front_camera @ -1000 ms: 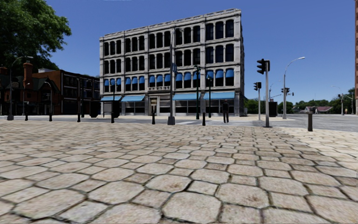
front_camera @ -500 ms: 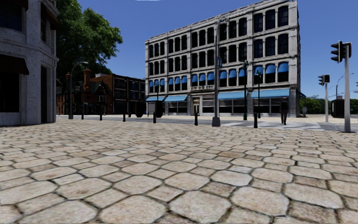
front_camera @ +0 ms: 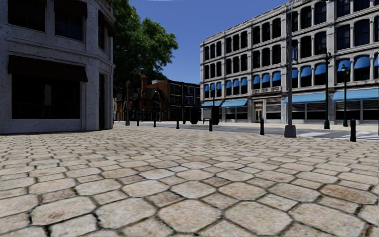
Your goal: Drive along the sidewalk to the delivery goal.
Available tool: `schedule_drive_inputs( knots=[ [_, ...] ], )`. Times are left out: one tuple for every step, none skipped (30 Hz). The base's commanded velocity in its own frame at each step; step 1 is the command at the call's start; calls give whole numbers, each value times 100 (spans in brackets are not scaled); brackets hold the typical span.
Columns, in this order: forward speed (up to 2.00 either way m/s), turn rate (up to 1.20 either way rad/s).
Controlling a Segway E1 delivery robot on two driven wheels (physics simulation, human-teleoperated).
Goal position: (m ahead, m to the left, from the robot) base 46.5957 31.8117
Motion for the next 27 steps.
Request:
schedule_drive_inputs(
  knots=[
    [200,59],
    [200,59],
    [200,59],
    [200,59],
    [200,53],
    [200,0],
    [200,0],
    [200,0],
    [200,0],
    [200,0],
    [200,0],
    [200,0],
    [200,0],
    [200,0],
    [200,0],
    [200,0],
    [200,0],
    [200,0],
    [200,0],
    [200,0],
    [200,0],
    [200,0],
    [200,0],
    [200,0],
    [200,0],
    [200,0],
    [200,0]
  ],
)
